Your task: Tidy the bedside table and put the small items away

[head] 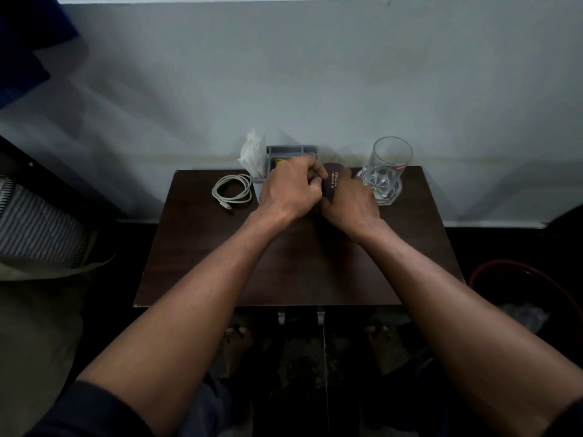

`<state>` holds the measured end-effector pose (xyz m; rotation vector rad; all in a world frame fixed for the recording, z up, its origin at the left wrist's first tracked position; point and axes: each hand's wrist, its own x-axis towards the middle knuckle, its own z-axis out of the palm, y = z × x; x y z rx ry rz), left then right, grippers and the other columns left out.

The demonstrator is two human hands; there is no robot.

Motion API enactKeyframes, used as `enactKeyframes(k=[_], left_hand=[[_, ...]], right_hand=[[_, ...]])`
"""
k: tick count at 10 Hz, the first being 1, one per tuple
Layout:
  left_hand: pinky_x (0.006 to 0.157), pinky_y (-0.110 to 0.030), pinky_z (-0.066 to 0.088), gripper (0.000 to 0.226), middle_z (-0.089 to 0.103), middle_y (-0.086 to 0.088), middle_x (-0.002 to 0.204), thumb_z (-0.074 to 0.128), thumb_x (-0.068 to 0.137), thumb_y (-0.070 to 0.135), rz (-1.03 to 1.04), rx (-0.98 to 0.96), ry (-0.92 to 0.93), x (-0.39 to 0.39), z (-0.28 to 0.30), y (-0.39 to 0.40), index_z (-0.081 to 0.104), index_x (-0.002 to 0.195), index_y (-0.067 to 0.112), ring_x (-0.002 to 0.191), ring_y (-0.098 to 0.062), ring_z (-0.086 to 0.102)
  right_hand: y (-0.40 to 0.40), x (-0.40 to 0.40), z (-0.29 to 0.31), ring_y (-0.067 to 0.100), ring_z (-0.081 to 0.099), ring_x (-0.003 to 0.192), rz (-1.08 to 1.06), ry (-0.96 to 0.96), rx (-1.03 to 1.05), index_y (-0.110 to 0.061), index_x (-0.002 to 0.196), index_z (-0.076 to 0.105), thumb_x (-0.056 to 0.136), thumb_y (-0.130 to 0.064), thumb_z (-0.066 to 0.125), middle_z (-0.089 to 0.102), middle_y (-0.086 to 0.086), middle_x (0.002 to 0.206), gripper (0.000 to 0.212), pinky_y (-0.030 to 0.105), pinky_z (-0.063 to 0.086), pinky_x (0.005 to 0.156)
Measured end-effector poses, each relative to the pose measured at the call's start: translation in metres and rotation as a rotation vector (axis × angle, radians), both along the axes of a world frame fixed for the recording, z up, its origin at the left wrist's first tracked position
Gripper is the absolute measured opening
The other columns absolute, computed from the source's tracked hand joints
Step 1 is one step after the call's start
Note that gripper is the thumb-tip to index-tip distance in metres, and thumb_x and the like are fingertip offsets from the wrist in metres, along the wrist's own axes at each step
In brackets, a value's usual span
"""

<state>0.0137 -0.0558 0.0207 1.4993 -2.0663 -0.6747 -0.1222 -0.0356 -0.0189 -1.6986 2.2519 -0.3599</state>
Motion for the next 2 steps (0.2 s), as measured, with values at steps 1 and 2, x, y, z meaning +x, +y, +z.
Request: enactKeyframes(k=[1,2], left_hand=[[0.081,-0.039,0.062,0.022,0.077,0.008,0.087,0.064,0.088,0.016,-0.015,-0.022,-0.032,0.002,0.001,0.004,0.078,0.099,0.029,0.090,-0.022,0.074],[0.082,-0.039,0.062,0.018,0.071,0.013,0.083,0.066,0.091,0.019,-0.023,-0.042,-0.068,0.006,0.006,0.010,0.077,0.099,0.031,0.092,-0.020,0.074]], right_hand=[[0.005,0.002,0.008,0.048,0.066,0.120,-0.021,0.063,-0.034,0.000,0.138,0.048,0.095,-0.037,0.072,0.067,0.025,0.128,0.062,0.048,0.055,0.091],[0.011,0.002,0.018,0.045,0.069,0.116,-0.027,0.185,-0.051,-0.005,0.132,0.057,0.092,-0.038,0.072,0.071,0.020,0.123,0.054,0.043,0.053,0.080]])
